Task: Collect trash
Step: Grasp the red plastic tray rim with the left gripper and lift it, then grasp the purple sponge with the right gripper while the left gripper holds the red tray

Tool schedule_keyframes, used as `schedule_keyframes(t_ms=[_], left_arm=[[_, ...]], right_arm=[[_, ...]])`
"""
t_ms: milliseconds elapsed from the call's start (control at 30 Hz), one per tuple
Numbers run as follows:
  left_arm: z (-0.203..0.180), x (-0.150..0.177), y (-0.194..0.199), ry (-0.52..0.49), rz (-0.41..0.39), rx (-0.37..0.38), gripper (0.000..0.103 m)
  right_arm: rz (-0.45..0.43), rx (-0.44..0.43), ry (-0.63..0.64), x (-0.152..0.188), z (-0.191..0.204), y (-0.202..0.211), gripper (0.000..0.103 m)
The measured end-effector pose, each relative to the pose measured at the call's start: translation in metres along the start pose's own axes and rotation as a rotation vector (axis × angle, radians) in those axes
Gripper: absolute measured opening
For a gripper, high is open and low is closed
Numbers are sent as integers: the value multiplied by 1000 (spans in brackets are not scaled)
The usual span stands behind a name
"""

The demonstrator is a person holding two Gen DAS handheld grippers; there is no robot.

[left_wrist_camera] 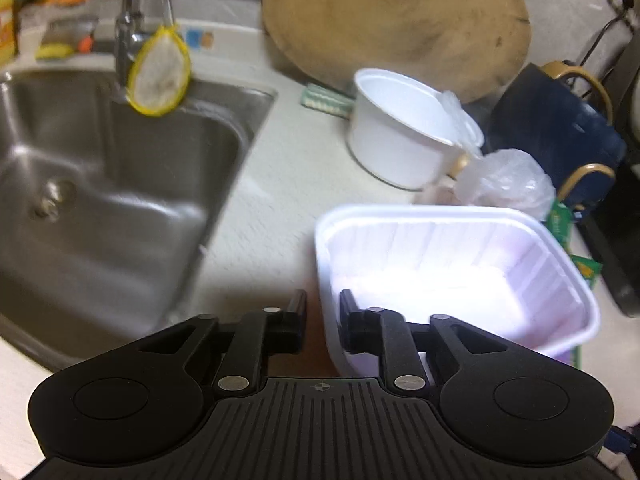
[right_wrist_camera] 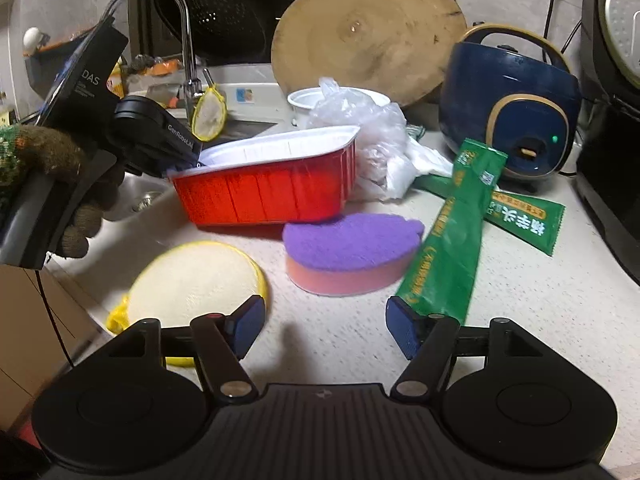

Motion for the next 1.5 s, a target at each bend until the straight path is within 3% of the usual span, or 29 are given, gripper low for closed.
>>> schedule_keyframes(t_ms=[67, 133, 200, 333, 433, 633, 833, 900, 1033, 1100, 1200, 1333, 1400, 1500], left_arm=[[3, 4, 7, 61, -2, 51, 14], [10, 5, 22, 84, -47, 34, 11], [17, 3, 41, 61, -106, -19, 11], [39, 6, 78, 24, -189, -198, 11], [55, 11, 95, 67, -210, -255, 10], [58, 25, 95, 117, -163, -175, 13], [46, 30, 83, 93, -145, -148, 15], [45, 33, 76, 91, -117, -139, 18], [46, 36, 69, 107, -111, -98, 21], [45, 36, 67, 112, -103, -79, 21], [41, 35, 65, 79, -98, -92, 19], [40, 34, 64, 62, -92, -108, 19], [41, 34, 64, 62, -88, -107, 19], [44, 34, 63, 77, -81, -98, 19]], right_arm=[[-15, 17, -8, -3, -3, -1, 69], [-37, 37, -19, -7, -5, -3, 73], [-62, 57, -13, -13, -6, -5, 77], [-83, 80, 20, -26, 0, -21, 78], [-77, 107, 58, -32, 10, -41, 78], [-56, 166, 168, -23, 1, -48, 78], [-49, 431, 227, -3, -54, -25, 78], [-66, 401, 137, -8, -60, -17, 78], [-130, 197, -74, -29, -48, -12, 79], [-129, 146, -114, -38, -40, -22, 79], [-140, 158, -73, -51, -30, -48, 79], [-82, 187, -14, -53, -33, -88, 79], [-44, 231, -6, -48, -43, -94, 79], [-2, 218, -56, -38, -56, -93, 79]])
Point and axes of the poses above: each gripper's, at about its wrist camera, not at the fingertips, and y roughly against the way its jaws point, z to its left, x to its underside, the point moved 6 cm from there along -y, roughly the way its jaws point, and after that the axes turned 4 degrees about -z, right-handed, at the moved point
